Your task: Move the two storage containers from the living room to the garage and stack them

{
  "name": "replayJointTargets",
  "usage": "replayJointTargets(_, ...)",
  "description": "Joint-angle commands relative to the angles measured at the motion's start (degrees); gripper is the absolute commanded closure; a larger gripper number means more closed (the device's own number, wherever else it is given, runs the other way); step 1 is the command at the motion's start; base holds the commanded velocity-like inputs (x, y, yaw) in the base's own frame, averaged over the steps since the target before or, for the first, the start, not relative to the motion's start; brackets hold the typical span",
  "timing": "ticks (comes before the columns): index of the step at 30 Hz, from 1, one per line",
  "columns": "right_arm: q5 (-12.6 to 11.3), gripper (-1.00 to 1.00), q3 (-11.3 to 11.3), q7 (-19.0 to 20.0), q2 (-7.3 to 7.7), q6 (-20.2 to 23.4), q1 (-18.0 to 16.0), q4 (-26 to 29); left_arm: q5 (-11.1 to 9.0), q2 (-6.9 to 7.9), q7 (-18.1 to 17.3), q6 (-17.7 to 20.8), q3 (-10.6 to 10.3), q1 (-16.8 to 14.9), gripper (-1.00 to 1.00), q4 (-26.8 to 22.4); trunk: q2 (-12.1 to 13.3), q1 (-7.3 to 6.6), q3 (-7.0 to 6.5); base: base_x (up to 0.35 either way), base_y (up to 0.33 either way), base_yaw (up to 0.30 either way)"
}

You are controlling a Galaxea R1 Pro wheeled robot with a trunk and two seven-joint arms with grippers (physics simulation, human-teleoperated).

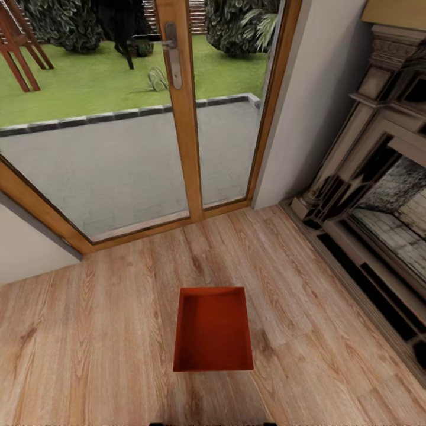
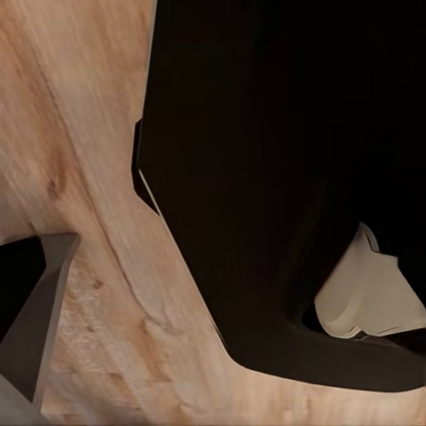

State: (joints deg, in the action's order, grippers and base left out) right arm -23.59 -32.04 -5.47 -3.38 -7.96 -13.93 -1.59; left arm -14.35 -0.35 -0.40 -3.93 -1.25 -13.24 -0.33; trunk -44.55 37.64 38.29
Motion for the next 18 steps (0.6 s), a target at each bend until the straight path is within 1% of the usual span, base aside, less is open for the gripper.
replayJointTargets(1,-0.5,-1.0,-0.5,-0.1,-0.05,-0.3,0.0,-0.2,-0.4,-0.01,0.0,-0.2,-0.2,0.0,-1.0,0.1,0.0,0.01,0.13,0.0,0.0,0.0)
replayJointTargets(18,-0.5,-1.0,-0.5,-0.1,-0.05,-0.3,0.0,-0.2,-0.4,-0.06,0.0,-0.2,-0.2,0.0,-1.0,0.1,0.0,0.01,1.71,0.0,0.0,0.0)
